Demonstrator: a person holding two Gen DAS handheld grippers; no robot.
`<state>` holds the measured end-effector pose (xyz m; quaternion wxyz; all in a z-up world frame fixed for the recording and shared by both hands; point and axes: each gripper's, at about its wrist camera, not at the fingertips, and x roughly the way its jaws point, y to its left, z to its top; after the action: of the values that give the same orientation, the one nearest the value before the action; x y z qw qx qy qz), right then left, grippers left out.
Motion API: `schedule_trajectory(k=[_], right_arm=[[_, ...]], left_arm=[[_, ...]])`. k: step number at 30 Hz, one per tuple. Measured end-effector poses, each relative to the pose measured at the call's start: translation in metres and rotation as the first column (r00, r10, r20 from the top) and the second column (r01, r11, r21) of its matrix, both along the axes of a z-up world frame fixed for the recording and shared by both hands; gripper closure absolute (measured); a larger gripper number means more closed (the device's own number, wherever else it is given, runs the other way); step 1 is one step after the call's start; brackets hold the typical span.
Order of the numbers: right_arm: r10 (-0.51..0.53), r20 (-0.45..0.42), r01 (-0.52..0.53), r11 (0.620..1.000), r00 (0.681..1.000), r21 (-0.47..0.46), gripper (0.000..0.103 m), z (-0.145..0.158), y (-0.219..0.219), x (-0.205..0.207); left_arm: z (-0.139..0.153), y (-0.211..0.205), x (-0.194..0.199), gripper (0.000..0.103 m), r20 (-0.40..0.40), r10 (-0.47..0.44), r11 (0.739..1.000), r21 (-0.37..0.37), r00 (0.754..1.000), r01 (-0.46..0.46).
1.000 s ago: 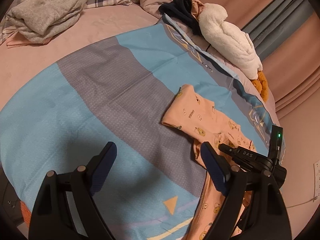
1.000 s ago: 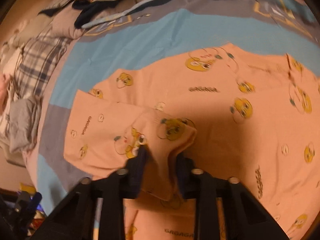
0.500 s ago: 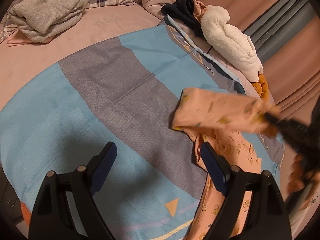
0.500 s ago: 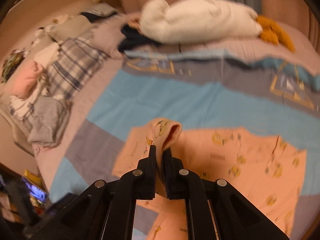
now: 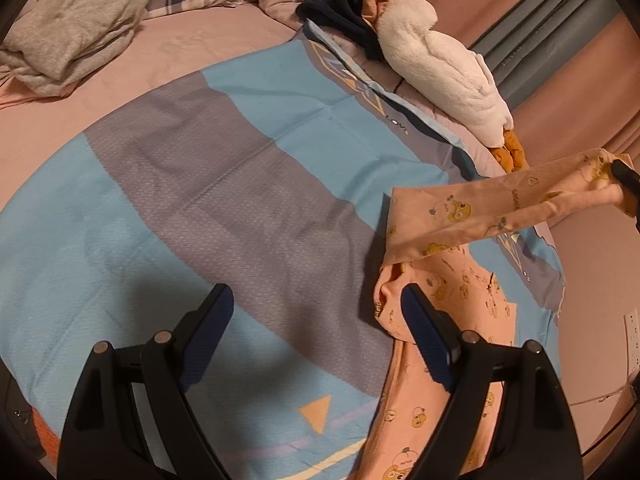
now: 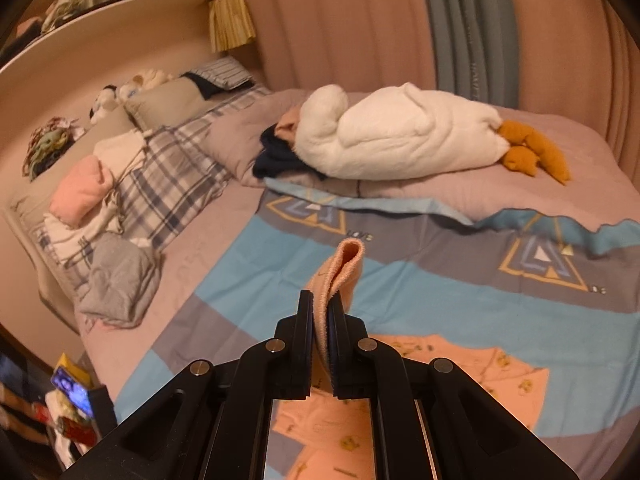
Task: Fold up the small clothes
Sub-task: 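Lift the leg with the right gripper and lay it across the body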
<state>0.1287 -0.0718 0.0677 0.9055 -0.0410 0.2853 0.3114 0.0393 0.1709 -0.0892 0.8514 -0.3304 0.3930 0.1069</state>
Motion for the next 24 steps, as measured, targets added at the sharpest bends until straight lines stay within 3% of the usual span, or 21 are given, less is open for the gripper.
schedule_trajectory(k=[12, 24], right_arm=[[-0.115, 0.024, 0.116, 0.993, 0.993, -0.035, 0.096, 0.003, -0.043, 0.011], [-0.198, 0.008, 0.198, 0.977, 0.98, -0.081, 0.096, -0.014, -0.085, 0.024]], left_arm=[[0.002, -0.027, 0.025, 0.018, -0.011, -0.075, 0.997, 0.02, 0.997, 0.075], [0.003, -0.052, 0.049, 0.018, -0.03, -0.13, 0.99, 0.046, 0.991, 0.131]])
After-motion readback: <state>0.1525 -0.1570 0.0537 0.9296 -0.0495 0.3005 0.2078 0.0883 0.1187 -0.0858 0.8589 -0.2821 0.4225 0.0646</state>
